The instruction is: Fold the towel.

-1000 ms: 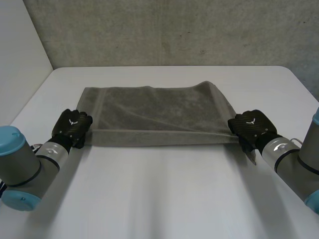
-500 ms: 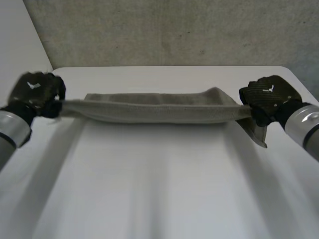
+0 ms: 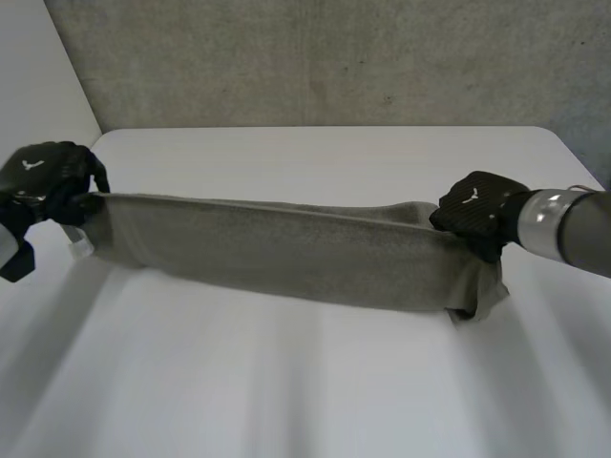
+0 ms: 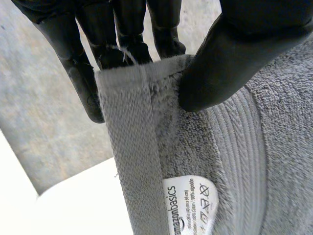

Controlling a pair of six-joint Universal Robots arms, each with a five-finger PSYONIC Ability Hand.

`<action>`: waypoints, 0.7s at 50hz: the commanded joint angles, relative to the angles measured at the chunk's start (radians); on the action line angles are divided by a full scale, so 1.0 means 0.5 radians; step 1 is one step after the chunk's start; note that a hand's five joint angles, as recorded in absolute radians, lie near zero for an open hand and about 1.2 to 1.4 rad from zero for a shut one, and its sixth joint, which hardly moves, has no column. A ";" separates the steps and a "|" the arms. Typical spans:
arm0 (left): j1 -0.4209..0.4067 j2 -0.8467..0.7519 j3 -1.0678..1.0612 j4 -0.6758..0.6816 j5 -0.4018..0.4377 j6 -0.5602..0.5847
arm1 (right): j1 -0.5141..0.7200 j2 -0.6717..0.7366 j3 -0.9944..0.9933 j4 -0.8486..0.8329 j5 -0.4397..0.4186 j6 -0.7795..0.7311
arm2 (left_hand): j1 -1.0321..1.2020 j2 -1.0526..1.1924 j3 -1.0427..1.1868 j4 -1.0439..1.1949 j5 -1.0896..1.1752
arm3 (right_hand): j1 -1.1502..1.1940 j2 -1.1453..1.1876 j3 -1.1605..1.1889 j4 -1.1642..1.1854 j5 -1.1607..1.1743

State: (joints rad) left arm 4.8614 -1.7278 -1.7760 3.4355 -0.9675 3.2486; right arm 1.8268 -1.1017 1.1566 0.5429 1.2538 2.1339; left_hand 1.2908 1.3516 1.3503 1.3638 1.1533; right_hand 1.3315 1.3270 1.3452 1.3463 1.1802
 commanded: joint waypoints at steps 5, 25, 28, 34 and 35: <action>-0.169 -0.429 0.404 -0.020 -0.225 -0.011 | 0.123 0.225 -0.064 -0.548 0.106 0.052 | 0.211 0.089 0.092 0.065 0.137 | 0.130 0.138 0.102 0.100 0.083; -0.188 -0.373 0.272 -0.032 -0.271 -0.018 | 0.016 0.053 0.503 -0.540 0.125 1.095 | 0.211 0.089 0.092 0.065 0.137 | -1.336 -1.327 -1.363 -1.365 -1.382; -0.184 -0.334 0.245 -0.032 -0.271 -0.018 | 0.000 0.022 0.540 -0.543 0.122 1.120 | 0.211 0.089 0.092 0.065 0.137 | -1.342 -1.333 -1.370 -1.372 -1.389; -0.166 -0.266 0.177 -0.032 -0.259 -0.018 | -0.061 -0.073 0.675 -0.537 0.128 1.144 | 0.211 0.089 0.092 0.065 0.137 | -1.278 -1.269 -1.305 -1.307 -1.324; -0.166 -0.266 0.177 -0.032 -0.259 -0.018 | -0.067 -0.085 0.705 -0.530 0.125 1.144 | 0.211 0.089 0.092 0.065 0.137 | -1.272 -1.263 -1.299 -1.301 -1.318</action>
State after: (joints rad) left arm 4.7718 -1.8898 -1.6623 3.4192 -1.1015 3.2397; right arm 1.8140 -1.1105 1.4552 0.2729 1.3155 2.7067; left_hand 1.2921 1.3518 1.3504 1.3638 1.1579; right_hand 0.6984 0.7132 0.7088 0.7026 0.5098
